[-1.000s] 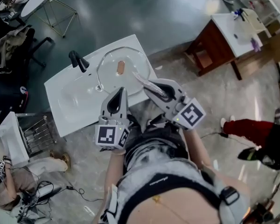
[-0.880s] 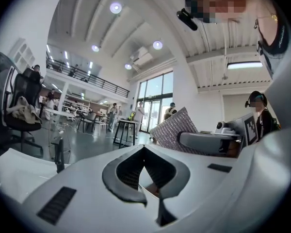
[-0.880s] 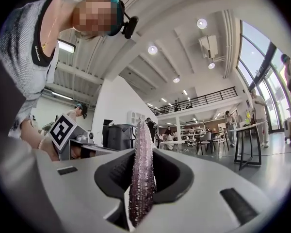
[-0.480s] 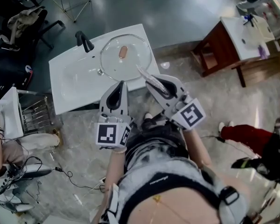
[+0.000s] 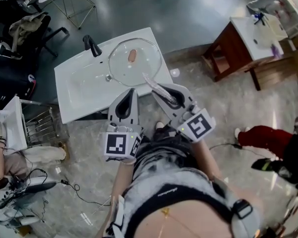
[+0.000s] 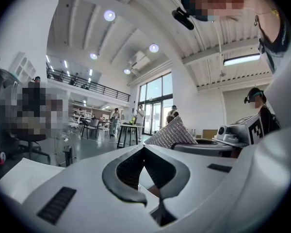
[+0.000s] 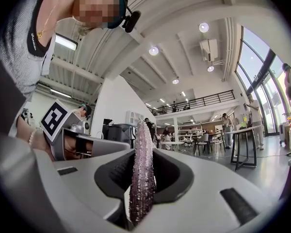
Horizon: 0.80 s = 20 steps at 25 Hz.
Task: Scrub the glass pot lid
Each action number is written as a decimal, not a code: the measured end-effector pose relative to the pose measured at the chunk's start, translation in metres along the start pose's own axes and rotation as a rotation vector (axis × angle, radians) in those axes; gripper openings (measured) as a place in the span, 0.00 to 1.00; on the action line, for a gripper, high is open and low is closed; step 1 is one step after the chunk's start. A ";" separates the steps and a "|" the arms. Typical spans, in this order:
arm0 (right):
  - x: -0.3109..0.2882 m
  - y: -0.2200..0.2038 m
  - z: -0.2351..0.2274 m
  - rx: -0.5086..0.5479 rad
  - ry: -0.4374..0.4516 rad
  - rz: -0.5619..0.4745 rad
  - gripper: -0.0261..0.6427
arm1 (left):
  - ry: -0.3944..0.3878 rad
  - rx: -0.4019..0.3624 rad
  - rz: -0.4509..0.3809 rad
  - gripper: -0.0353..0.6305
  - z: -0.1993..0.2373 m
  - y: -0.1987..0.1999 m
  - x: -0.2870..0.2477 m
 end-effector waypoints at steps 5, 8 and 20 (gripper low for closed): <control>0.000 -0.003 0.010 0.001 -0.022 0.016 0.16 | 0.002 -0.004 0.016 0.06 -0.002 -0.002 0.007; 0.000 -0.007 0.015 0.006 -0.026 0.041 0.16 | 0.004 -0.016 0.010 0.06 -0.002 -0.001 0.011; -0.002 -0.009 0.024 0.020 -0.024 0.068 0.16 | -0.011 -0.006 0.021 0.06 -0.001 -0.002 0.019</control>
Point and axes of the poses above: the fingertips, and each gripper's own axes: x backward along the fingers, z to its left, y out of its top, the point moved 3 cm from there along x, backward along the fingers, and after that the axes turned 5 degrees about -x, right-handed, at the moved point
